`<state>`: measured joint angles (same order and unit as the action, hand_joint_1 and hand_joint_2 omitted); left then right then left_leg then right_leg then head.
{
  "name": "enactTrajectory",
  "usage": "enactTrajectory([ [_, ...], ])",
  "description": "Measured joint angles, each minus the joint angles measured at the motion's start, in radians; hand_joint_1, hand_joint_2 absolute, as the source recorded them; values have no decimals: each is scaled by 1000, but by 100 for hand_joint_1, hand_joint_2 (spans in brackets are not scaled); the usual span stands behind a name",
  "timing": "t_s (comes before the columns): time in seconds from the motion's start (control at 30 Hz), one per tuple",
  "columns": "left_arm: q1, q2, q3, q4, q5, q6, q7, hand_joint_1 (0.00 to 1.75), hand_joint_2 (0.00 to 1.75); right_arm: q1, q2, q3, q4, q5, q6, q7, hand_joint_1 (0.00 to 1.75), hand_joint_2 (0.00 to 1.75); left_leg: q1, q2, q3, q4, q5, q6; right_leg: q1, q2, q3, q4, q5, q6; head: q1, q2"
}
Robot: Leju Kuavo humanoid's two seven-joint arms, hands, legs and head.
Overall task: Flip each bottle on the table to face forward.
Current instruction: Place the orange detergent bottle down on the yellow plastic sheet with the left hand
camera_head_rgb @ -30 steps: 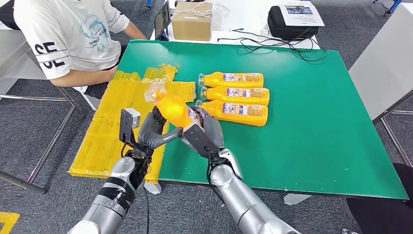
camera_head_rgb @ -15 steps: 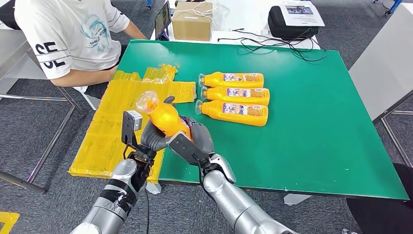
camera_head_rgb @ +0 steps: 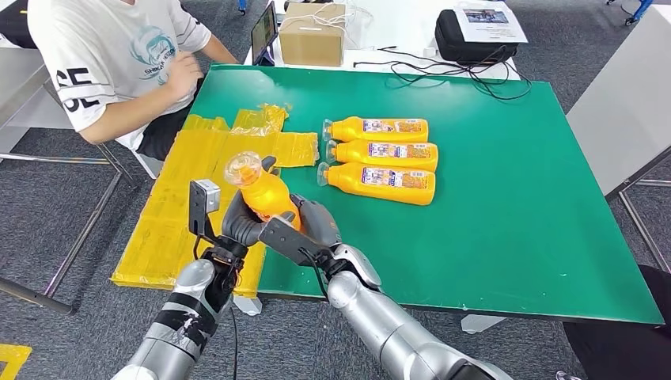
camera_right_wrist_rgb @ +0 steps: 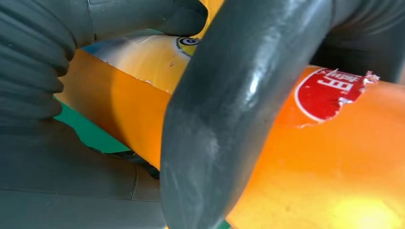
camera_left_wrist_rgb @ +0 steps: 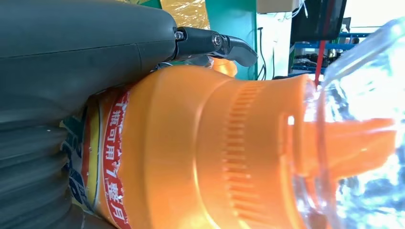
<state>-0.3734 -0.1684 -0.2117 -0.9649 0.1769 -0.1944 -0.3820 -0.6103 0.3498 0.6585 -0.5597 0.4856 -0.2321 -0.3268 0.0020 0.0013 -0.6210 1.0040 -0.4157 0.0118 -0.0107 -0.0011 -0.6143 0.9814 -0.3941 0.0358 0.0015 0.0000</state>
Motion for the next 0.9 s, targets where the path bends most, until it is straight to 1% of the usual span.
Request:
enactTrajectory([
  [0.03, 0, 1, 0, -1, 0, -1, 0, 128, 175, -2, 0, 3, 3, 0, 1, 3, 175, 175, 0, 0, 0, 0, 0, 0, 0, 0, 0, 0, 0, 0, 0, 0],
  [0.07, 0, 2, 0, -2, 0, -2, -1, 168, 175, -4, 0, 6, 6, 0, 3, 7, 175, 175, 0, 0, 0, 0, 0, 0, 0, 0, 0, 0, 0, 0, 0, 0],
  [0.1, 1, 3, 1, -3, 0, -1, -3, 175, 175, -7, 0, 10, 10, 0, 5, 13, 167, 175, 0, 0, 0, 0, 0, 0, 0, 0, 0, 0, 0, 0, 0, 0],
  [0.2, 6, 4, 2, -10, -13, 14, -12, 175, 175, -16, 0, 20, 23, 0, 6, 28, 36, 175, 0, 0, 0, 0, 0, 0, 0, 0, 0, 0, 0, 0, 0, 0],
  [0.23, 9, 4, 3, -17, -20, 23, -16, 175, 175, -18, 0, 20, 27, 0, 2, 31, 0, 175, 0, 0, 0, 0, 0, 0, 0, 0, 0, 0, 0, 0, 0, 0],
  [0.37, 22, 3, 8, -56, -53, 73, -27, 175, 175, -14, -1, 11, 35, -15, -45, 29, 0, 175, 0, 0, 0, 0, 0, 0, 0, 0, 0, 0, 0, 0, 0, 0],
  [0.47, 26, 5, 25, -89, -70, 105, -31, 175, 175, 0, -4, -20, 27, -32, -79, 11, 0, 175, 0, 0, 0, 0, 0, 0, 0, 0, 0, 0, 0, 0, 0, 0],
  [0.63, 40, 10, 53, -119, -80, 122, -27, 175, 175, 29, -23, -88, -35, -58, -92, -16, 0, 175, 0, 0, 0, 0, 0, 0, 0, 0, 0, 0, 0, 0, 0, 0],
  [0.73, 47, 15, 64, -119, -95, 134, -39, 175, 175, 51, -34, -128, -71, -74, -100, -43, 0, 175, 0, 0, 0, 0, 0, 0, 0, 0, 0, 0, 0, 0, 0, 0],
  [0.83, 46, 24, 71, -119, -150, 179, -62, 175, 175, 65, -41, -163, -109, -92, -114, -75, 0, 175, 0, 0, 0, 0, 0, 0, 0, 0, 0, 0, 0, 0, 0, 0],
  [0.9, 36, 37, 75, -119, -227, 226, -73, 175, 175, 73, -46, -182, -156, -102, -121, -87, 0, 175, 0, 0, 0, 0, 0, 0, 0, 0, 0, 0, 0, 0, 0, 0],
])
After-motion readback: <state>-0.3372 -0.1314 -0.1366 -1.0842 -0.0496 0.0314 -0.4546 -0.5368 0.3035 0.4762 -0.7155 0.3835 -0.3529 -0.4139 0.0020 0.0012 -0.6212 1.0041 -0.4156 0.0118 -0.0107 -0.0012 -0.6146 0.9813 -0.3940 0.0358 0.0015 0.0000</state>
